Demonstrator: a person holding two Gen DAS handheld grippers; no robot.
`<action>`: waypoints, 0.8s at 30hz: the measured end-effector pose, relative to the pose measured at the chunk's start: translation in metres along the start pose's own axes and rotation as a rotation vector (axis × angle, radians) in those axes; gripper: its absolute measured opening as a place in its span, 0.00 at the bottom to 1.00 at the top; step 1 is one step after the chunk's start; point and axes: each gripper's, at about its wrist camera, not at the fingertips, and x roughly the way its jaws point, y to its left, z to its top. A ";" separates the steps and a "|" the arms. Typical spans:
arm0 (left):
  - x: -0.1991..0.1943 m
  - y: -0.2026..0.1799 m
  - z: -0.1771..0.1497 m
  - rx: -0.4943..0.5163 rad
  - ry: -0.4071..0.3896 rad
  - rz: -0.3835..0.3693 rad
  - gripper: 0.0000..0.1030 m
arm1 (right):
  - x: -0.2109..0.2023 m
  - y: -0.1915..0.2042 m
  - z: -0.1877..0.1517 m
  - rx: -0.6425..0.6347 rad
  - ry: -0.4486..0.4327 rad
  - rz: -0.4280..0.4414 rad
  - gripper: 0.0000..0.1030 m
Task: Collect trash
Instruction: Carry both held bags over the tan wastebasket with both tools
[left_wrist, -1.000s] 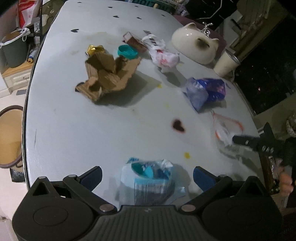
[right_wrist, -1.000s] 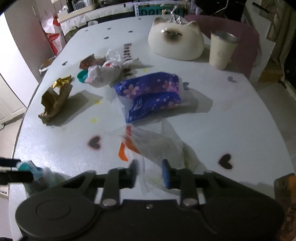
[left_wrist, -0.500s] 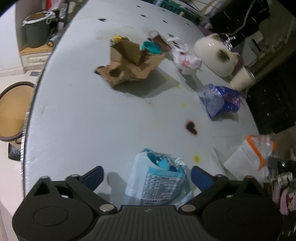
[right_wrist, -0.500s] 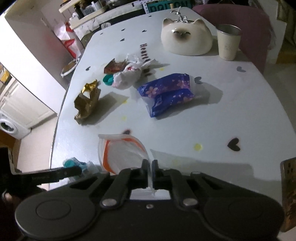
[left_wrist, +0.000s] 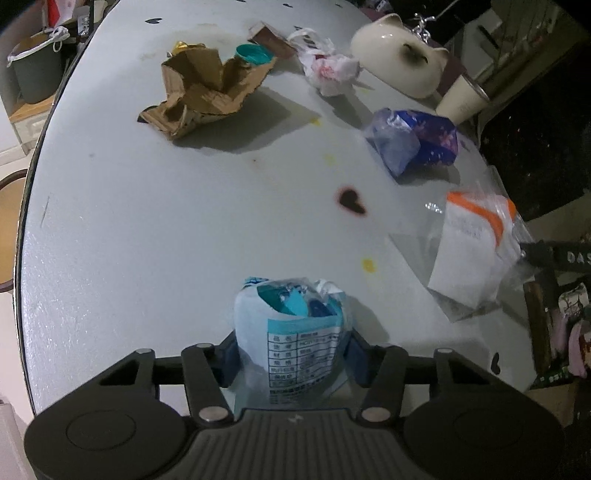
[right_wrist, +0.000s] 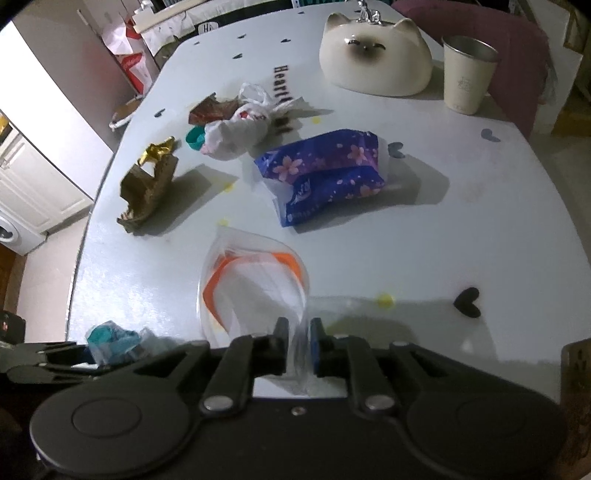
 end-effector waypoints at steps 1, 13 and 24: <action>-0.001 -0.002 0.000 0.003 0.003 0.007 0.53 | 0.003 0.000 0.000 -0.001 0.004 0.000 0.11; -0.046 -0.012 0.001 0.003 -0.128 0.082 0.51 | -0.017 0.022 -0.013 -0.053 -0.045 -0.016 0.07; -0.104 -0.011 -0.009 0.014 -0.244 0.177 0.51 | -0.058 0.068 -0.022 -0.086 -0.169 -0.013 0.07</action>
